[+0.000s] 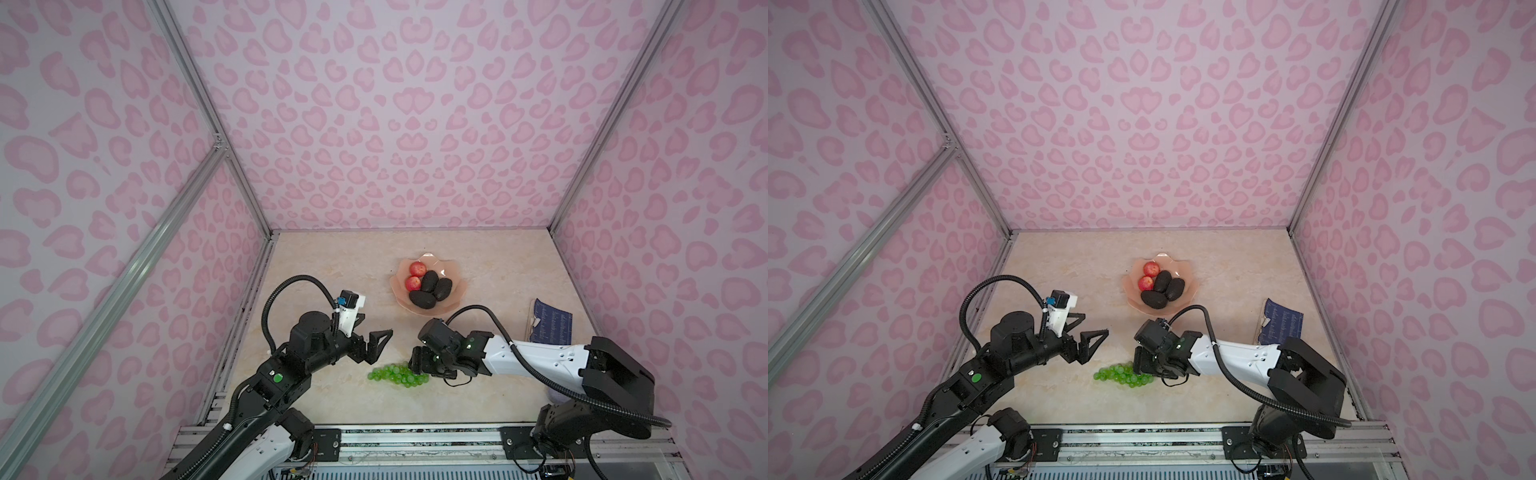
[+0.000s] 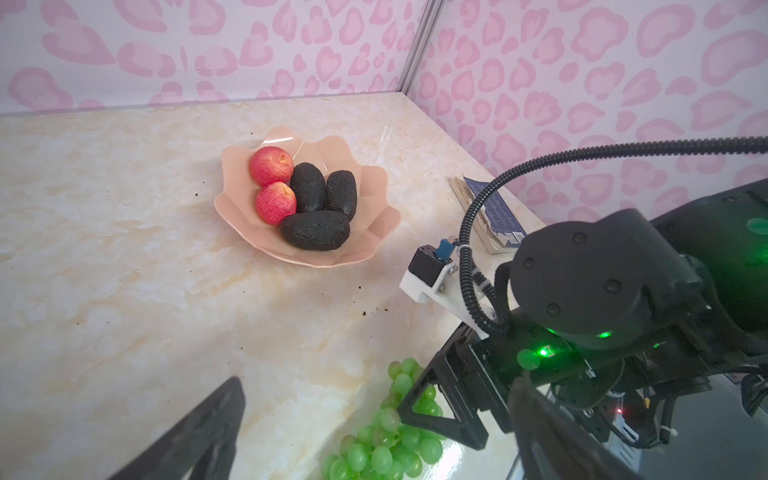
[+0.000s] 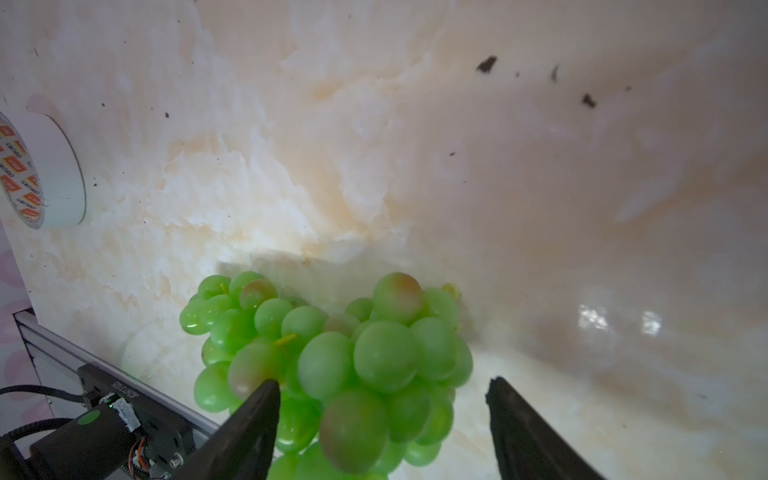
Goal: Place and organize the fake fruits in the fruit bowl
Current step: 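Lower the right gripper onto the green grapes and grasp the stem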
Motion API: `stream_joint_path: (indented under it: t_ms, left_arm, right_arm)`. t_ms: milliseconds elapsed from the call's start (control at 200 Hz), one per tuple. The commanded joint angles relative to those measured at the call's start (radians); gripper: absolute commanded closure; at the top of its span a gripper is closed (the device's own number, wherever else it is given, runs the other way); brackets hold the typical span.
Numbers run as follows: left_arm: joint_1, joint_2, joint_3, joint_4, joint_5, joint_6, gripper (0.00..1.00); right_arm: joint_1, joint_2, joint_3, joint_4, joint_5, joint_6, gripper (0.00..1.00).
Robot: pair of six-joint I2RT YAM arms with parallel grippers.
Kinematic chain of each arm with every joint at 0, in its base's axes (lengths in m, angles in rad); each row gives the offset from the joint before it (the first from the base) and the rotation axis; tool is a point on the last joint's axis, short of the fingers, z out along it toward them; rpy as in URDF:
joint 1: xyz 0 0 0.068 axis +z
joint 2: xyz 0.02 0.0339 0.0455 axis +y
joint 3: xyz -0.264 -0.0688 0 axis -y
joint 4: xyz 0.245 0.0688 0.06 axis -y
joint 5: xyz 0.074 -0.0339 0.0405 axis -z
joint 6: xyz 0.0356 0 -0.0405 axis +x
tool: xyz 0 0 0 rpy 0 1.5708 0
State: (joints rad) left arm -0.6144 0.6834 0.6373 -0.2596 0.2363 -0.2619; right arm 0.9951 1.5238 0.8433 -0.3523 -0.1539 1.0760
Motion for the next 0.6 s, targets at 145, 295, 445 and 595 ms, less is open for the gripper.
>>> stream_joint_path:
  t_ms: [145, 295, 445, 595]
  left_arm:
    - [0.001, -0.001, -0.005, 0.036, 0.008, -0.002, 0.00]
    - [0.002, -0.010, -0.005, 0.035, 0.008, -0.002, 0.00]
    - [0.001, -0.010, -0.006, 0.034, 0.005, -0.003, 0.00]
    - [0.001, -0.007, -0.007, 0.035, 0.001, -0.002, 0.00]
  right_arm:
    - [-0.011, 0.074, -0.007, 0.107, -0.014, 0.079, 0.24]
    - [-0.015, 0.102, -0.008, 0.165, -0.018, 0.090, 0.36]
    - [-0.013, 0.086, -0.019, 0.197, 0.019, 0.088, 0.59]
    - [-0.005, 0.036, -0.016, 0.203, 0.091, 0.060, 0.73]
